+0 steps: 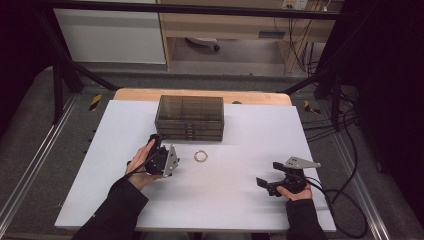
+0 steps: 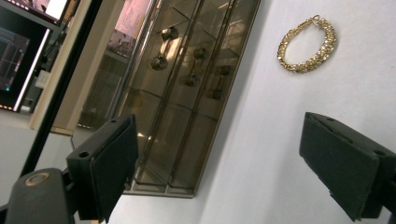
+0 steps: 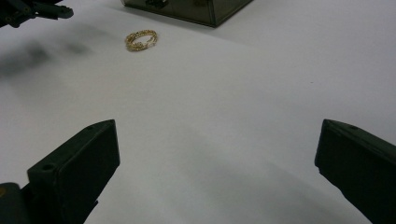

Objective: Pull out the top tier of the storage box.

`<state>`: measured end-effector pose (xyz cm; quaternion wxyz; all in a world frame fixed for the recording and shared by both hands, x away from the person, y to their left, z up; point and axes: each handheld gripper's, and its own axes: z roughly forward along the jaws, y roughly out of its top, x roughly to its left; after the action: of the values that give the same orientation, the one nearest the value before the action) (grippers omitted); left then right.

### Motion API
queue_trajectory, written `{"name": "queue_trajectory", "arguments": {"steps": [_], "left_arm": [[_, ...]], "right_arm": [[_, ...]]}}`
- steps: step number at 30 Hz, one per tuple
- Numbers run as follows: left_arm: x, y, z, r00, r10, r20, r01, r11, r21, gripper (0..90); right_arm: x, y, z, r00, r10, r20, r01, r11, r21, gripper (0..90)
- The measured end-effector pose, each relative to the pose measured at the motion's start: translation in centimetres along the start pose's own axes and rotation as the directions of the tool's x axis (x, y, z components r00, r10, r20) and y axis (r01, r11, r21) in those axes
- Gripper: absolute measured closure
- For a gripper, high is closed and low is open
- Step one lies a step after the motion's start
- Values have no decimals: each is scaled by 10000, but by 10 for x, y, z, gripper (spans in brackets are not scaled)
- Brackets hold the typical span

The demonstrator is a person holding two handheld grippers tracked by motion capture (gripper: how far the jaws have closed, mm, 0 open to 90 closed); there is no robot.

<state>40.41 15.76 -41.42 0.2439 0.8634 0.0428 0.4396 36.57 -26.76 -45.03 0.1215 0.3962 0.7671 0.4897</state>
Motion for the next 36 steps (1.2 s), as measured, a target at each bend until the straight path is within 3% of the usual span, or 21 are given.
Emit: {"name": "queue_trajectory", "arguments": {"steps": [8,13,16,23,24,28,36], "left_arm": [[1,3,5,9985,518,-178,-519,9987,-9,140],[0,4,10,9942,1014,-351,-1016,9948,-36,176],[0,5,12,9931,1084,-450,-1089,9940,-78,189],[-2,8,17,9847,1545,-812,-1543,9880,82,226],[-3,9,19,9806,1713,-958,-1704,9852,173,242],[-3,10,23,9742,1948,-1142,-1924,9808,323,263],[-3,14,26,9624,2144,-1668,-2129,9767,267,302]], "right_arm": [[0,0,0,10000,9,-5,-9,10000,2,5],[0,0,0,10000,-9,-11,9,10000,12,5],[0,0,0,10000,2,-5,-2,10000,9,5],[0,0,0,10000,6,-26,-6,10000,22,5],[0,0,0,10000,16,-18,-15,10000,25,5],[0,0,0,10000,22,-25,-22,10000,28,5],[0,0,0,10000,-10,-14,10,10000,63,5]]}}
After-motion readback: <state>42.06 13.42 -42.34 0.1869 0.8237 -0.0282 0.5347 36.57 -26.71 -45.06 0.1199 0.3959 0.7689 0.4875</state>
